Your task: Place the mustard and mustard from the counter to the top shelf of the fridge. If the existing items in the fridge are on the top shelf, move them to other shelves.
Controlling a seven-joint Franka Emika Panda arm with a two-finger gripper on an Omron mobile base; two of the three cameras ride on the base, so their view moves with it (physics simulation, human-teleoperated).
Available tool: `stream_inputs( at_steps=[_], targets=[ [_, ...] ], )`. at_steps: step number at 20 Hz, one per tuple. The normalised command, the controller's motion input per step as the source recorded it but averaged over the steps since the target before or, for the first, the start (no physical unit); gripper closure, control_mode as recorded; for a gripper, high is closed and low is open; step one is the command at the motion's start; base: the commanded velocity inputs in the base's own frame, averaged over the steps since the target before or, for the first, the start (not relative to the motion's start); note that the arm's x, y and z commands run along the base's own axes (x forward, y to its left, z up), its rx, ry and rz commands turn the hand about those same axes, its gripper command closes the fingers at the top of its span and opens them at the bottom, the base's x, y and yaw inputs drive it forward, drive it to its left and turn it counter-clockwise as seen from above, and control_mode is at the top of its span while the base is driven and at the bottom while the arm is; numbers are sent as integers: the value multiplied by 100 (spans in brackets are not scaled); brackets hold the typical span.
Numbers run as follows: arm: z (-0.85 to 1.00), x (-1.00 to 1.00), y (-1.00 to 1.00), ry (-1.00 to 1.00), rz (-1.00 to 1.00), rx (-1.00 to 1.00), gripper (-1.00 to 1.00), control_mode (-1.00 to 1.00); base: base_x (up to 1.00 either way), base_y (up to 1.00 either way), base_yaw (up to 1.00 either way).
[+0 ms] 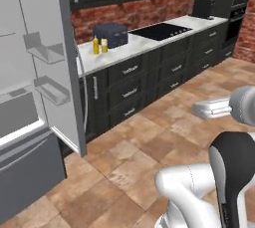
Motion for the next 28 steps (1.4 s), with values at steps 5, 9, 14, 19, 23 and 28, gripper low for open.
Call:
stream_inputs(
  at_steps=[5, 9, 14, 19, 23, 28],
  targets=[
    [0, 0, 0, 0, 0, 0, -100, 100, 100, -53, -6],
    [0, 0, 0, 0, 0, 0, -100, 100, 100, -43, 3],
    [0, 0, 0, 0, 0, 0, -100, 100, 100, 0, 0],
    [0, 0, 0, 0, 0, 0, -100, 100, 100, -34, 3],
    [0, 0, 0, 0, 0, 0, -100, 100, 100, -46, 11],
    [0, 0, 0, 0, 0, 0, -100, 100, 100, -12, 3]
  ],
)
